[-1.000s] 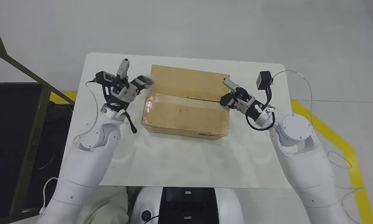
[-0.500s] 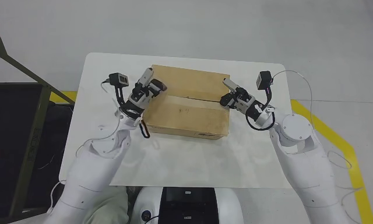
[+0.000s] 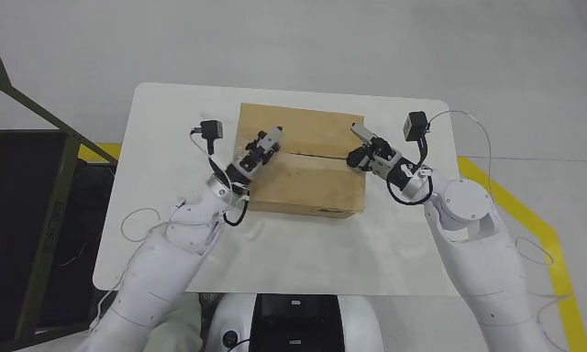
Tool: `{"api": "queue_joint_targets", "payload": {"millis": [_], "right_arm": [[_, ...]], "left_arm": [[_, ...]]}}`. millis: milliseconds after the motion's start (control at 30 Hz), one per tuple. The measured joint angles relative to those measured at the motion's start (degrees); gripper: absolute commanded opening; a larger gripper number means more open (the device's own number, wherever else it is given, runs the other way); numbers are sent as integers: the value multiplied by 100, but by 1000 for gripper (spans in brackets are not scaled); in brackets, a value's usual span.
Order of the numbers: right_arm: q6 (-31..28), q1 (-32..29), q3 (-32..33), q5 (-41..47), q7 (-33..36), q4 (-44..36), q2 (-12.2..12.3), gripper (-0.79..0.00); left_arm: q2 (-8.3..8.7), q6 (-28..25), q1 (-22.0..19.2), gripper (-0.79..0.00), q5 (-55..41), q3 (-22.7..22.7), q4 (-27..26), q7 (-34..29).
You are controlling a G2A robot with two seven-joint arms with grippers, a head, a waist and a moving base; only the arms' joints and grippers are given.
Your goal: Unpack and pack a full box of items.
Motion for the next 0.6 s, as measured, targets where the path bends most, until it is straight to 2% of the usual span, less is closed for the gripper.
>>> {"api": "queue_joint_targets", "payload": {"millis": [133,333,600], "right_arm": [[0,0,0,0,0,0,0,0],[0,0,0,0,0,0,0,0],[0,0,0,0,0,0,0,0]], "left_arm": [[-19,-56,-9,0,257,45,-3,-7],[-29,-492,24,0,733,15,-78,58],[26,-1095,35,0,993,-186,-143,-544]]}}
